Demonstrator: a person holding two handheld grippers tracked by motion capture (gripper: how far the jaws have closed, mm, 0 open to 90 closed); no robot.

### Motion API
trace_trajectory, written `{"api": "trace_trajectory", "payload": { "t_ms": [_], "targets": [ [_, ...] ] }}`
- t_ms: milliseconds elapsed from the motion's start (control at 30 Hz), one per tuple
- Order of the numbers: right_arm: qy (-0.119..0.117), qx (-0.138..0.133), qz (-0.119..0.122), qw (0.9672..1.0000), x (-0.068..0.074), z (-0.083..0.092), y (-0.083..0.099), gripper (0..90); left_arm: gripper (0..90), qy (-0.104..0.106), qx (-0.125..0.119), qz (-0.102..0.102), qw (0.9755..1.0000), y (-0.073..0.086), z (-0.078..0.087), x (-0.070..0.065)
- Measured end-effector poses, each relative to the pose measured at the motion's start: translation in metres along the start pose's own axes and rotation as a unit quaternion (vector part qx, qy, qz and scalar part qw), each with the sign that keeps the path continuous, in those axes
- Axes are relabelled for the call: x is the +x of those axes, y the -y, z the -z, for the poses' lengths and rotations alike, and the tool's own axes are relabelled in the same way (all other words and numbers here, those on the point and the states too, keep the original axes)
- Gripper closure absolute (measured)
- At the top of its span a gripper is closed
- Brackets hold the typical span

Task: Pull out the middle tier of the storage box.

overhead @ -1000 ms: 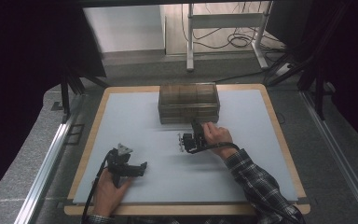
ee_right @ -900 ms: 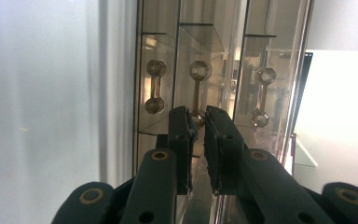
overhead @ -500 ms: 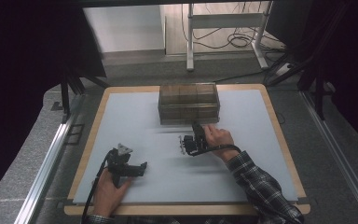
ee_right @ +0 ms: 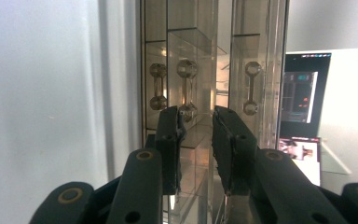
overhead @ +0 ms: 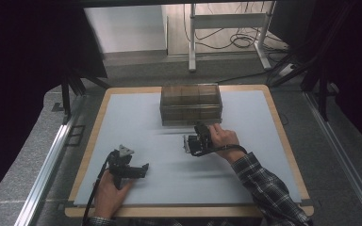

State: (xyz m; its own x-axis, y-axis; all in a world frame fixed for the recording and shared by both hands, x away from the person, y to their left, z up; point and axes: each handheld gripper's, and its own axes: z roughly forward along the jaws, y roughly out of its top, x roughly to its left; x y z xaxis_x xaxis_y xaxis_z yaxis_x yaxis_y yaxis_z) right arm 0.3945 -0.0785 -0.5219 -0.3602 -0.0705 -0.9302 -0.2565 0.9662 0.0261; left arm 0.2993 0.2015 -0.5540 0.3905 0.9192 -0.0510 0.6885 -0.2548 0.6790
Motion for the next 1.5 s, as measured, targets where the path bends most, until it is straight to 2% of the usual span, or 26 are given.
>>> {"api": "trace_trajectory", "payload": {
  "t_ms": [133,167,200,333,467,500,633,667,767,1000,1033,1067,1100,1233,1267,1300,1333,1367,1400,1433,1467,1500],
  "targets": [
    [-0.030,-0.010,-0.026,0.9991,-0.009,0.003,0.004,69.5,0.0,0.000,0.000,0.000,1.0000,0.000,0.000,0.000],
    [-0.030,-0.010,-0.026,0.9991,-0.009,0.003,0.004,69.5,0.0,0.000,0.000,0.000,1.0000,0.000,0.000,0.000],
    [-0.040,-0.014,-0.042,0.9982,-0.012,0.003,0.005,68.6,0.0,0.000,0.000,0.000,1.0000,0.000,0.000,0.000],
    [-0.056,-0.023,-0.057,0.9966,-0.018,0.005,0.007,67.4,0.0,0.000,-0.002,0.002,1.0000,0.000,0.000,0.000],
    [-0.085,-0.028,-0.086,0.9922,-0.026,0.006,0.012,66.4,0.0,0.000,-0.002,0.003,1.0000,0.000,0.000,0.000],
    [-0.085,-0.028,-0.086,0.9922,-0.026,0.006,0.012,66.4,0.0,0.000,-0.002,0.003,1.0000,0.000,0.000,0.000],
    [-0.110,-0.036,-0.102,0.9881,-0.032,0.006,0.016,66.2,0.0,0.000,0.000,-0.003,1.0000,0.000,0.000,0.000],
    [-0.118,-0.040,-0.110,0.9862,-0.034,0.006,0.017,65.9,0.0,0.000,0.000,-0.003,1.0000,0.000,0.000,0.000],
    [-0.127,-0.043,-0.114,0.9844,-0.037,0.006,0.019,65.9,0.0,0.000,0.000,-0.003,1.0000,0.000,0.000,0.000],
    [-0.169,-0.060,-0.142,0.9735,-0.049,0.006,0.025,65.0,0.0,0.000,0.000,-0.003,1.0000,0.000,0.000,0.000],
    [-0.169,-0.060,-0.142,0.9735,-0.049,0.006,0.025,65.0,0.0,0.000,0.000,-0.003,1.0000,0.000,0.000,0.000],
    [-0.182,-0.064,-0.151,0.9696,-0.053,0.005,0.028,64.2,0.0,0.000,0.000,-0.003,1.0000,0.000,0.000,0.000],
    [-0.182,-0.064,-0.151,0.9696,-0.053,0.005,0.028,64.2,0.0,0.000,0.000,-0.003,1.0000,0.000,0.000,0.000],
    [-0.209,-0.074,-0.175,0.9593,-0.062,0.003,0.034,62.8,0.0,0.000,0.000,0.000,1.0000,0.000,0.000,0.000],
    [-0.221,-0.079,-0.189,0.9536,-0.065,0.002,0.037,62.7,0.0,0.000,0.000,0.000,1.0000,0.000,0.000,0.000],
    [-0.221,-0.079,-0.189,0.9536,-0.065,0.002,0.037,62.7,0.0,0.000,0.000,0.000,1.0000,0.000,0.000,0.000],
    [-0.237,-0.086,-0.193,0.9483,-0.069,-0.001,0.040,62.7,0.0,0.000,0.000,0.000,1.0000,0.000,0.000,0.000],
    [-0.243,-0.085,-0.197,0.9459,-0.071,-0.001,0.042,62.6,0.0,0.000,0.000,0.000,1.0000,0.000,0.000,0.000],
    [-0.243,-0.085,-0.197,0.9459,-0.071,-0.001,0.042,62.6,0.0,0.000,0.000,0.000,1.0000,0.000,0.000,0.000],
    [-0.255,-0.087,-0.204,0.9410,-0.075,-0.003,0.045,62.7,0.0,0.000,0.000,0.000,1.0000,0.000,0.000,0.000],
    [-0.259,-0.088,-0.208,0.9391,-0.077,-0.004,0.046,62.7,0.0,0.000,0.000,0.000,1.0000,0.000,0.000,0.000],
    [-0.259,-0.088,-0.208,0.9391,-0.077,-0.004,0.046,62.7,0.0,0.000,0.000,0.000,1.0000,0.000,0.000,0.000]
  ]
}}
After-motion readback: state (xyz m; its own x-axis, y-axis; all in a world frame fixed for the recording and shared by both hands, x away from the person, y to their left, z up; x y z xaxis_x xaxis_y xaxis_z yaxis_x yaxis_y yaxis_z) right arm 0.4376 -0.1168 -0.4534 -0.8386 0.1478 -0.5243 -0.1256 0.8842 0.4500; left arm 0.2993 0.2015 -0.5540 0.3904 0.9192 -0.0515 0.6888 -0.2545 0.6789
